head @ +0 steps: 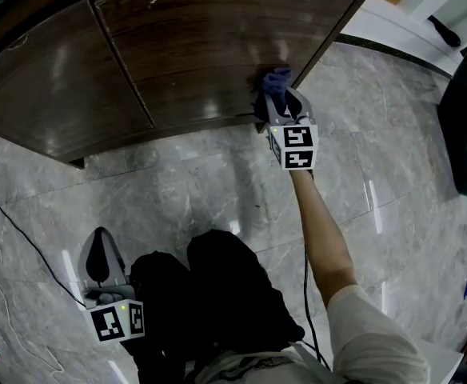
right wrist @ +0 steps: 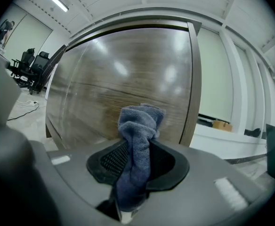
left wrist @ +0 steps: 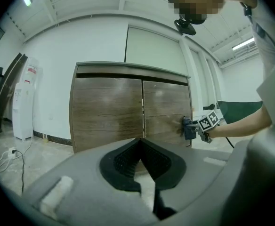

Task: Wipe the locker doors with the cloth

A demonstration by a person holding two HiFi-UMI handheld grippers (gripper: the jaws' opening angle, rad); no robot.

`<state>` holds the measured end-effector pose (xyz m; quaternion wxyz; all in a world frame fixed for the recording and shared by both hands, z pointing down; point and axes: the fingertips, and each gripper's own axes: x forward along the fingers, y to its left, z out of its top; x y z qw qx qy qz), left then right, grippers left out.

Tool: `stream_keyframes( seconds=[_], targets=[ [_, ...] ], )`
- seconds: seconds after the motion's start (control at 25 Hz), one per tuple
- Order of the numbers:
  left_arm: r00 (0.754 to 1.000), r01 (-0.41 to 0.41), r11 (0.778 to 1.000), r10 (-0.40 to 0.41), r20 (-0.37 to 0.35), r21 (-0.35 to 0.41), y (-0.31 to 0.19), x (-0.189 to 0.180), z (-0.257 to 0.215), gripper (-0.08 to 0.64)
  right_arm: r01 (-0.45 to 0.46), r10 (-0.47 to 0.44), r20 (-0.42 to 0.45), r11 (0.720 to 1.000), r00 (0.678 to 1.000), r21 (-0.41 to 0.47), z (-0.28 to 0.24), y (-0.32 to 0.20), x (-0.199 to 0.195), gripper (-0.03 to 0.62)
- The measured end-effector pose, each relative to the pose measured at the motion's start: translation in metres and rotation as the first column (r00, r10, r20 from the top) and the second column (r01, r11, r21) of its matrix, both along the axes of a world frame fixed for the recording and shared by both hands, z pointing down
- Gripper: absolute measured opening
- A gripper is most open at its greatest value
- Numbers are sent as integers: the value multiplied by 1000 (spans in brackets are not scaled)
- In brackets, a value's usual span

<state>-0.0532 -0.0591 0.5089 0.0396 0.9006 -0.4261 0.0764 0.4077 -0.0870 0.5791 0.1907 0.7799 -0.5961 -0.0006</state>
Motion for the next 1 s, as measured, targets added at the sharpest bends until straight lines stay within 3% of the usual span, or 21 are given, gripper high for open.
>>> stream_keyframes(
  seconds=[0.24,0.6,1.0],
  targets=[
    [1000,3,1000,-3,1,-4,-2,-2,3,0,5,-3,65,1000,998,-30,35,-4,-8,117],
    [1000,17,1000,-17,4,-9,-4,-8,6,0,34,-25,79,993,997,-114,77,-11,-29,117],
    [999,37,999,-37,7,-8,-6,-14,6,0,83,-81,34,993,996,-87,36,-23,-52,115]
  ],
)
